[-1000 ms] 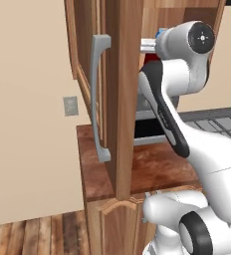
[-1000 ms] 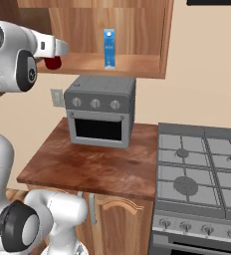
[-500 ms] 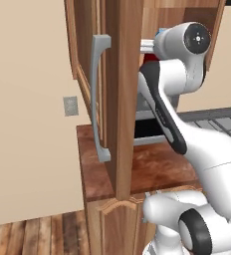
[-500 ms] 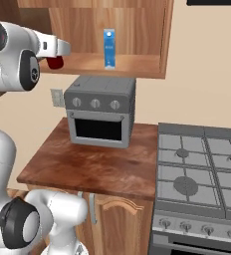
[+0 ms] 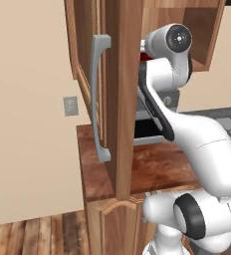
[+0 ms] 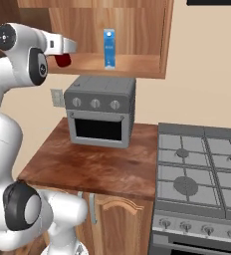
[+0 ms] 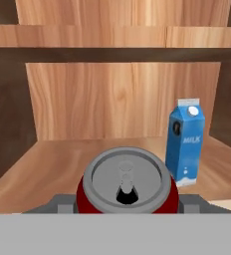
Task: Pick the milk, boxed drink, can from the counter and place them in the open cabinet.
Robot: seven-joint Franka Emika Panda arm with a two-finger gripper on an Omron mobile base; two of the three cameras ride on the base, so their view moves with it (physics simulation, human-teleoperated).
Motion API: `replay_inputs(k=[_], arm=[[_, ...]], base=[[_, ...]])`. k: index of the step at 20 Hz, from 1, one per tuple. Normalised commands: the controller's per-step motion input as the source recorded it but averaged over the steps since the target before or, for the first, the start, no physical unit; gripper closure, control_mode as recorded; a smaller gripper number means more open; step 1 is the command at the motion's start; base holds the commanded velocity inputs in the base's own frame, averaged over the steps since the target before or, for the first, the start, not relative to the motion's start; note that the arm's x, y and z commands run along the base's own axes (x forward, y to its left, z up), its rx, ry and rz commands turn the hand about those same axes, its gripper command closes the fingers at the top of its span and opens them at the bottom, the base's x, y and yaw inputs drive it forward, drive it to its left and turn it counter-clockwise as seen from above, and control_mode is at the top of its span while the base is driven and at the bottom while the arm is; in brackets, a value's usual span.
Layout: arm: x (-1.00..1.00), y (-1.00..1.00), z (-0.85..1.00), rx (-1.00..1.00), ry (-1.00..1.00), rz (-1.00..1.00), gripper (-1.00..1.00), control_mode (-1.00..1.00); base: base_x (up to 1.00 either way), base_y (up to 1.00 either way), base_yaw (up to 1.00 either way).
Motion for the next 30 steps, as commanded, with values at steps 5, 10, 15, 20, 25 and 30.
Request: replay_inputs(k=[5, 10, 15, 20, 25, 30], arm=[[0.44, 0.00, -0.03, -0.01, 0.01, -0.01, 1.00, -1.00], [0.38, 0.00, -0.01, 0.00, 0.02, 0.00, 1.00, -1.00], [0.34, 0.01, -0.02, 0.00, 0.01, 0.00, 1.00, -1.00], [0.27, 0.15, -0.18, 0.00, 0.00, 0.00, 1.00, -1.00], [0.21, 0.20, -0.31, 0.00, 0.00, 0.00, 1.00, -1.00], [0.03, 0.00, -0.01, 0.00, 0.00, 0.00, 1.00, -1.00]], base=[[0.00, 0.00, 0.00], [0.00, 0.00, 0.00], [0.00, 0.00, 0.00], [0.00, 0.00, 0.00], [0.00, 0.00, 0.00], [0.00, 0.00, 0.00]])
